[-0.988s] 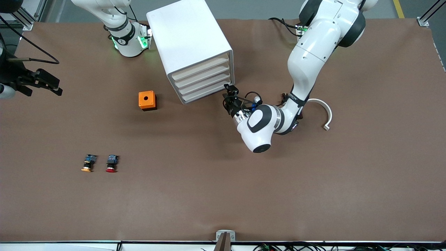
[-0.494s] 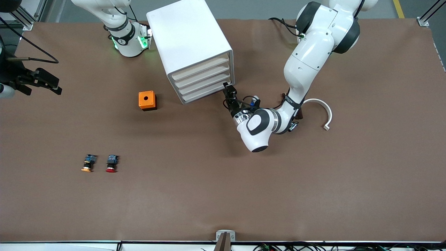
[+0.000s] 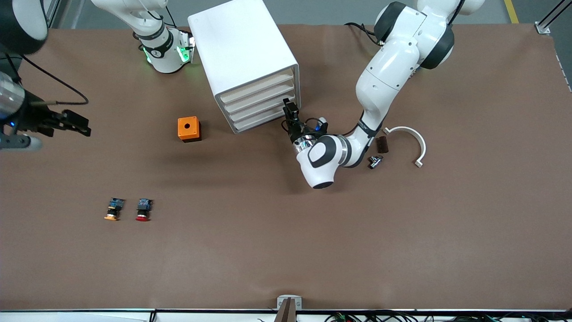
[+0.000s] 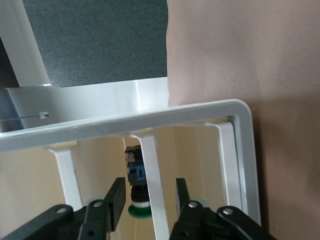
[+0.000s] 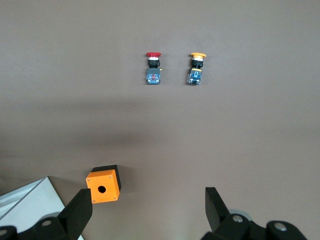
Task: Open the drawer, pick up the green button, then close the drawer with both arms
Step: 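Pull the drawer open with the left gripper while the right gripper approaches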
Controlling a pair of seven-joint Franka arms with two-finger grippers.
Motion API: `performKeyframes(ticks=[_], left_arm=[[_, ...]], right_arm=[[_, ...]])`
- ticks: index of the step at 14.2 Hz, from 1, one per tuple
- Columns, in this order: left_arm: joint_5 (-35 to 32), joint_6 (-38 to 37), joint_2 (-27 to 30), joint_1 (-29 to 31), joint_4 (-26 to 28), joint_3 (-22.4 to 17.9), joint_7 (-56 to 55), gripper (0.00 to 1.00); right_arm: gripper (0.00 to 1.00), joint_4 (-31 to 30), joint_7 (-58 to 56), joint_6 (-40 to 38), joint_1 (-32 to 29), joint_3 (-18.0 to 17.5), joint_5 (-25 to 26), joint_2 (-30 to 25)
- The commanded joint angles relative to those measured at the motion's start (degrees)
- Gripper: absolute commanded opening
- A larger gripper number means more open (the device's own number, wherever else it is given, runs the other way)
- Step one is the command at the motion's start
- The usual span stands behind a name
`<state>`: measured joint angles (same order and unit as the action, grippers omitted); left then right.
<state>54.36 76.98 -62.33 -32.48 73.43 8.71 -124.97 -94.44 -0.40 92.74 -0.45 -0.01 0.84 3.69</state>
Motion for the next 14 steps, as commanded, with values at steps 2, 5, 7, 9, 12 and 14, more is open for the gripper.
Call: performKeyframes(ticks=[2,5,7,9,12,14], left_arm=[[0.7,-1.2,-0.4,-0.8,1.0,-0.1,-1.1,0.47],[0.3,-1.4,-0.4,-1.1,1.4,-0.1,-1.1,0.37],[0.3,-1.4,-0.4,-1.2,1.4,-0.1,-1.1,0.3],[0.3,-1.4,-0.4,-1.3,1.4,-0.1,-1.1,0.24],[0.0,-1.4,-0.4,-1.0,1.3,-0.3,-1.0,0.17],[-0.4,-1.4,-0.4,-0.8,1.2,-0.3,-1.0,0.14]], right_arm=[[1.0,1.4,0.1,2.4,-1.6,0.2,0.8,6.4],[1.0,1.6,1.2,2.4,-1.8,0.2,0.7,6.5],[1.0,1.4,6.3,1.7,-1.3,0.0,0.5,6.4],[1.0,1.5,15.4,0.2,0.3,-0.2,0.0,6.2],[1.0,1.4,27.8,-0.9,3.4,-0.2,-0.9,5.8],[1.0,1.2,35.3,-1.0,6.3,-0.2,-2.2,5.7]])
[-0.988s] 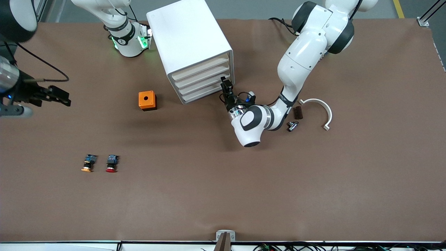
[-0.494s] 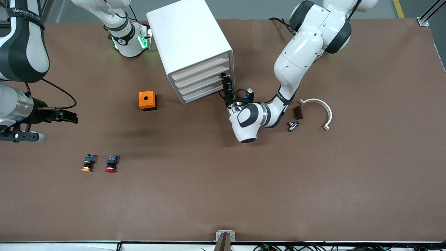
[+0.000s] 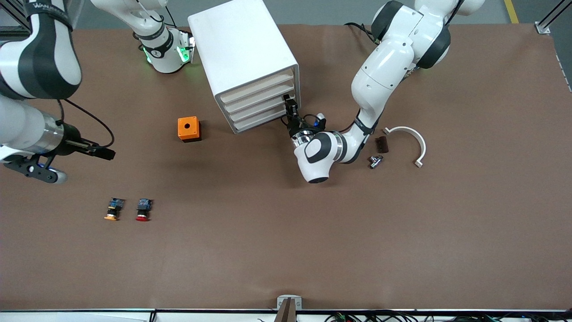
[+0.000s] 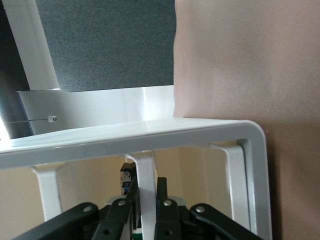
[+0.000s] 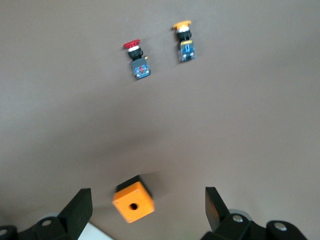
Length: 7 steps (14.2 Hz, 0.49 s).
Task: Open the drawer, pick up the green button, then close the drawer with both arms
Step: 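Pull the drawer open with the left gripper while the right gripper approaches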
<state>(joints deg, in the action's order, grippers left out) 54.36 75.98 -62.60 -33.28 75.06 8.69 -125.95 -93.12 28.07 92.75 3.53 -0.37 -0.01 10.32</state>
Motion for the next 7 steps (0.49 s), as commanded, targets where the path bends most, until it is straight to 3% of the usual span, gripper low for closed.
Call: performKeyframes(ticks=[1,7], left_arm=[[-0.5,-0.4,-0.1,0.0,-0.4,-0.3,-0.1,0.12],[0.6,-0.4,-0.1,2.3,-0.4,-0.3,-0.1,0.11]], right_arm=[[1.0,-0.3,9.6,-0.9,3.4,0.1,-2.6,-0.9],[1.0,-3.3,25.1,2.4,11.7,0.2,-4.1,-1.6]])
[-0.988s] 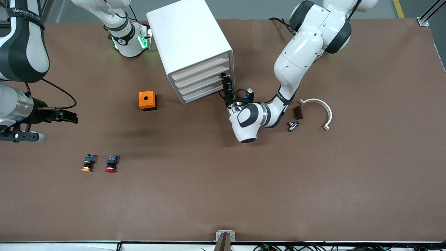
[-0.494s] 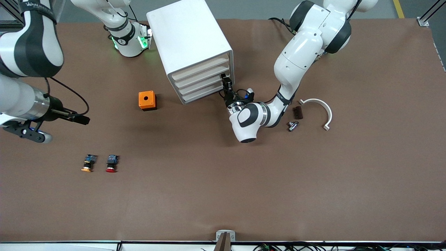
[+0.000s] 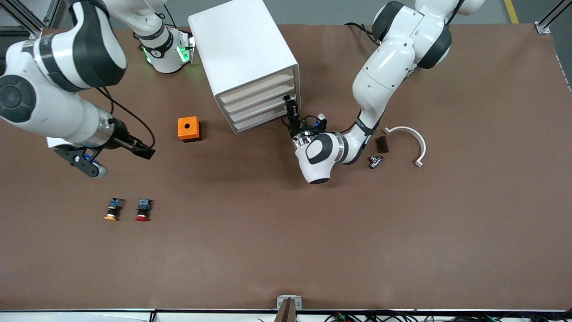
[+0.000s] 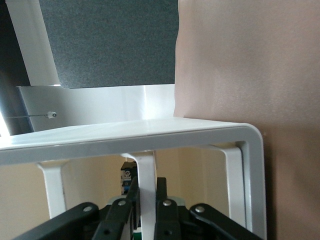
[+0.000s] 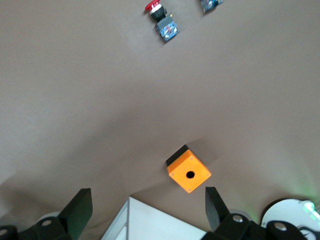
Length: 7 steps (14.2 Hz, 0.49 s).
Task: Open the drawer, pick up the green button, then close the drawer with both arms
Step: 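Pull the drawer open with the left gripper while the right gripper approaches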
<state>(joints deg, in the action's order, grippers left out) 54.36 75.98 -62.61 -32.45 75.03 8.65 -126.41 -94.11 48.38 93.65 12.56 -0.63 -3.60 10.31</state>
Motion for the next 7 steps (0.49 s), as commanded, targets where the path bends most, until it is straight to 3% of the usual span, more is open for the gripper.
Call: performKeyframes(ticks=[1,7], left_arm=[[0.6,-0.3,-0.1,2.1,-0.4,-0.2,0.4,0.11],[4.0,0.3,-0.2,7.0,-0.4,-0.3,0.4,0.12]], right_arm=[[1.0,-2.4,7.5,2.1,4.2,0.4,-0.4,-1.5],[1.0,-4.1,27.1,11.4,16.2,0.5,0.1,0.6]])
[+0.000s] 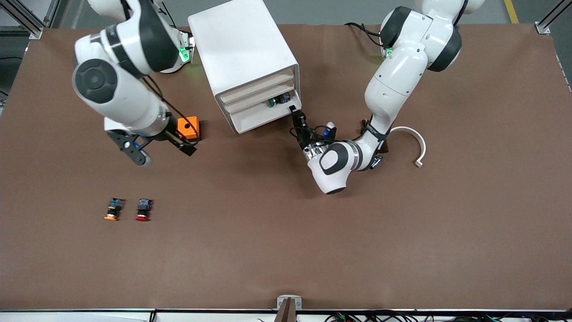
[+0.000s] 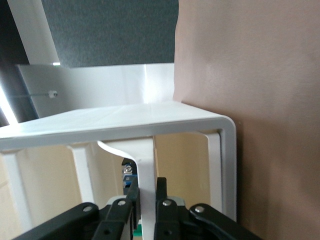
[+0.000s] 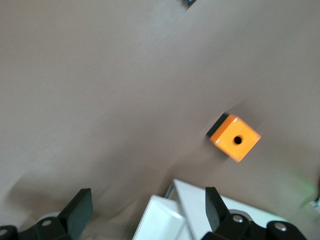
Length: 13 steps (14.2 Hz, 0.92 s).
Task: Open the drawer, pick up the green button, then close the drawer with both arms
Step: 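Pull the drawer open with the left gripper while the right gripper approaches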
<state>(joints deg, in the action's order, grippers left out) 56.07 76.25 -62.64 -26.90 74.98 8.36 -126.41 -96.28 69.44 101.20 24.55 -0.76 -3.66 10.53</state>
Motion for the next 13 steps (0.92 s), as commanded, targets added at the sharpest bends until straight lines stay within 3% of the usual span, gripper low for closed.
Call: performKeyframes(ticks=[1,6,13], left_arm=[[2.8,0.4,-0.3,2.0,-0.5,-0.3,0.4,0.12],[6.9,3.7,-1.1,6.8,-0.5,-0.4,0.4,0.13],[7.0,3.8,-1.3,9.8,-0.7,-0.5,0.5,0.13]], right_arm=[[1.0,-2.9,8.9,6.4,6.4,0.7,0.3,0.9],[1.0,-3.4,22.8,12.3,15.3,0.7,3.3,5.2],[1.0,-2.9,41.3,19.8,25.7,0.8,6.8,12.7]])
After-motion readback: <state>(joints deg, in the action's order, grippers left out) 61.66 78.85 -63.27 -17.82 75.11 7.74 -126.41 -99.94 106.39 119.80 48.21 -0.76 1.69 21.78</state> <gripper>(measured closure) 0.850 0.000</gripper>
